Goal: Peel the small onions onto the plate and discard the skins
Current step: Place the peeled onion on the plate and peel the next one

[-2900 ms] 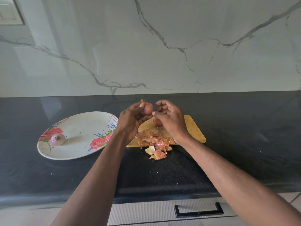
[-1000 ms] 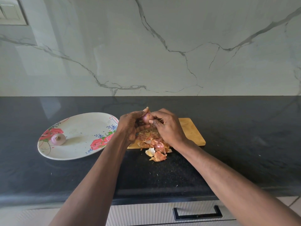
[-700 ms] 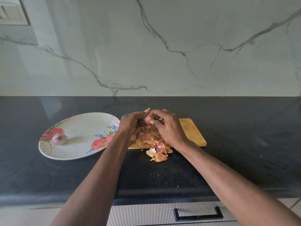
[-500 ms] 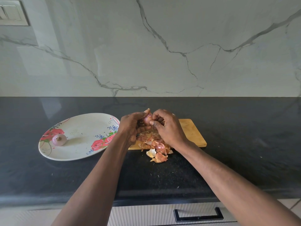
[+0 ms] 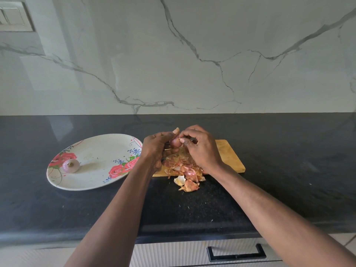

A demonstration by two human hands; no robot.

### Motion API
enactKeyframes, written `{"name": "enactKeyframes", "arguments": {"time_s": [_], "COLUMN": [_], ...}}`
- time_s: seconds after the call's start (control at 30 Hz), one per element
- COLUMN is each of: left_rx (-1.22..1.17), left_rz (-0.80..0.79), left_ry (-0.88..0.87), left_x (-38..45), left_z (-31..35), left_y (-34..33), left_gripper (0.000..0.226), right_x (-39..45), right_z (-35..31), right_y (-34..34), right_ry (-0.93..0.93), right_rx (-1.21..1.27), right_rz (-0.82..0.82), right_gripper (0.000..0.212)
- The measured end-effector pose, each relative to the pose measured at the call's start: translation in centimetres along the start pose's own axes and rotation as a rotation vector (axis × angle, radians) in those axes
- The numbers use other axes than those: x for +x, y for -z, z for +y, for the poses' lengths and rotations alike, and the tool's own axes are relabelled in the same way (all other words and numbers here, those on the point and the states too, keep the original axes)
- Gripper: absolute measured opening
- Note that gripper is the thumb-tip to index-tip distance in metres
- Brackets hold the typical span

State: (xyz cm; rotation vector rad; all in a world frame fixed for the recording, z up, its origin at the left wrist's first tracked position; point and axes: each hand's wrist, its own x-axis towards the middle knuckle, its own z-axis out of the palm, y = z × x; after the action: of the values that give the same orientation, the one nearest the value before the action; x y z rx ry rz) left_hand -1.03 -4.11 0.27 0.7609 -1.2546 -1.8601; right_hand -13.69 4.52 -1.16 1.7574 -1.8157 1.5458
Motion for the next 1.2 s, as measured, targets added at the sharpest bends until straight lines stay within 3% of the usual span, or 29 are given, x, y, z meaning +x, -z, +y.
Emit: {"name": "enactKeyframes", "arguments": {"time_s": [0.27,0.6,1.2], "left_rx": [-0.032,-0.112,-0.348], "left_rz": [-0.062,0.034,-0.051], "left_ry": [0.076,0.091,0.061], "left_x": [0.13,0.57,0.55], "left_z": [0.22,0.05,0.59], "left_y": [0.06,0.19,0.79], "left_gripper": [0.011,0.014,0.017], "right_x": [0.09,-0.14,-0.30], "right_z": [0.14,0.48,-0.46], "right_y": [-0.08,-0.65,-0.01], "right_ry": [-0.004,0.016,-0.079], "right_rx": [-0.012,-0.050,-0.082], "right_rz": [-0.018,-0.054,-0.083], "right_gripper": [0.009,0.015,0.010]}}
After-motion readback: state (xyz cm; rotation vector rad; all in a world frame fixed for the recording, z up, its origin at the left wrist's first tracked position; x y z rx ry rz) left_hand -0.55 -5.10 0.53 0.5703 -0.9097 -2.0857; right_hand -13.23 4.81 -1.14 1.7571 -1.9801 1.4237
